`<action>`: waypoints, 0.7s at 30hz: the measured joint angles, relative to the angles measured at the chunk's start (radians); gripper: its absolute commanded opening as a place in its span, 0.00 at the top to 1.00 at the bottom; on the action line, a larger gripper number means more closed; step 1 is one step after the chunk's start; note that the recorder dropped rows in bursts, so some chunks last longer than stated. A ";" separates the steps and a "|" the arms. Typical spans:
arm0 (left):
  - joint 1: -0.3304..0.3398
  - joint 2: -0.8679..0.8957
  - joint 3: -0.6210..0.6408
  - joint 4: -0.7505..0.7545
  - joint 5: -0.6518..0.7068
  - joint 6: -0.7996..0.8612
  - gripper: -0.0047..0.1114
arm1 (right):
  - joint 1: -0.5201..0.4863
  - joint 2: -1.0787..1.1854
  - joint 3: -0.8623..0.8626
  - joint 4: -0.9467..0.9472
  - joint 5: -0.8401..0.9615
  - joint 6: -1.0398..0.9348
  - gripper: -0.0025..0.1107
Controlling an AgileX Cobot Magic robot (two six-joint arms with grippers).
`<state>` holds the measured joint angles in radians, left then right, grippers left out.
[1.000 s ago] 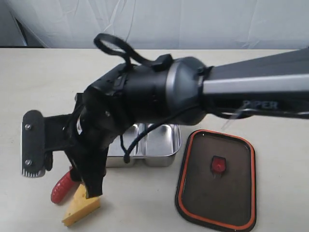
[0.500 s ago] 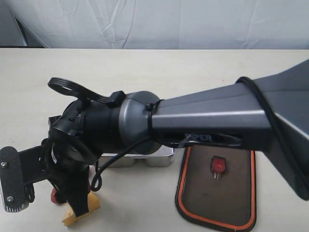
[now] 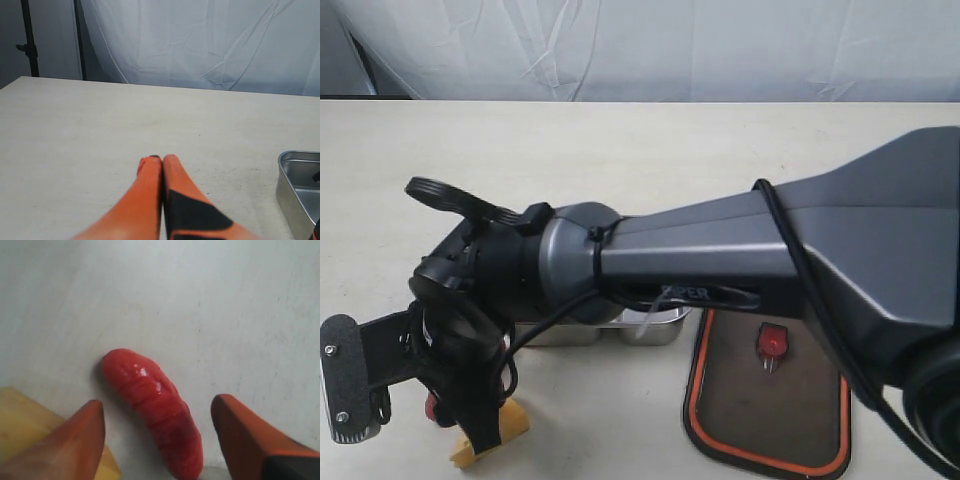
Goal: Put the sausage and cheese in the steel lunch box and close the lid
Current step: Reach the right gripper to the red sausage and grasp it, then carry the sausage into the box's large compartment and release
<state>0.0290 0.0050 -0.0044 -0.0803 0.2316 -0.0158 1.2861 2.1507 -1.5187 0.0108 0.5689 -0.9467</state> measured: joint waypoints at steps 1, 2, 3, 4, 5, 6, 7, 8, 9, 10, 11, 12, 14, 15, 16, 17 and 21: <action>0.000 0.000 0.000 0.000 0.000 0.000 0.96 | 0.000 0.002 0.000 0.000 -0.002 0.000 0.43; 0.000 0.000 0.000 0.000 0.000 0.000 0.96 | 0.000 0.004 0.000 0.000 -0.002 0.000 0.43; 0.000 0.000 0.000 0.000 0.000 0.000 0.96 | 0.000 0.006 0.000 0.000 -0.002 0.000 0.43; 0.000 0.000 0.000 0.000 0.000 0.000 0.96 | 0.002 0.011 0.000 0.000 0.000 0.000 0.43; 0.000 0.000 0.000 0.000 0.000 0.000 0.96 | 0.002 0.015 -0.002 0.000 0.001 0.002 0.43; 0.000 0.000 0.000 0.000 0.000 0.000 0.96 | 0.004 0.020 -0.004 0.000 0.001 0.002 0.43; 0.000 0.000 0.000 0.000 0.000 0.000 0.96 | 0.004 0.022 -0.005 0.000 0.001 0.002 0.43; 0.000 0.000 0.000 0.000 0.000 0.000 0.96 | 0.006 0.027 -0.005 0.000 0.000 0.002 0.43; 0.000 0.000 0.000 0.000 0.000 0.000 0.96 | 0.008 0.032 -0.005 0.000 0.004 0.002 0.43; 0.000 0.000 0.000 0.000 0.000 0.000 0.96 | 0.011 0.037 -0.005 0.000 0.007 0.002 0.44; 0.000 0.000 0.000 0.000 0.000 0.000 0.96 | 0.015 0.042 -0.005 -0.011 0.003 0.000 0.45; 0.000 0.000 0.000 -0.002 0.000 0.000 0.96 | 0.018 0.045 -0.005 -0.011 0.000 0.000 0.49; 0.000 0.000 0.000 -0.002 0.000 0.000 0.96 | 0.020 0.045 -0.005 -0.011 -0.002 0.000 0.59; 0.000 0.000 0.000 -0.002 0.000 0.000 0.96 | 0.022 0.045 -0.005 -0.011 -0.003 0.000 0.65; 0.000 0.000 0.000 -0.002 0.000 0.000 0.96 | 0.022 0.045 -0.005 -0.011 -0.007 0.000 0.71; 0.000 0.000 0.000 -0.002 0.000 0.000 0.96 | 0.022 0.045 -0.005 -0.011 -0.007 0.000 0.76; 0.000 0.000 0.000 -0.002 0.000 0.000 0.96 | 0.024 0.045 -0.005 -0.011 -0.009 0.000 0.89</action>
<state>0.0290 0.0050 -0.0044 -0.0821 0.2316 -0.0158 1.3100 2.1955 -1.5240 0.0000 0.5599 -0.9465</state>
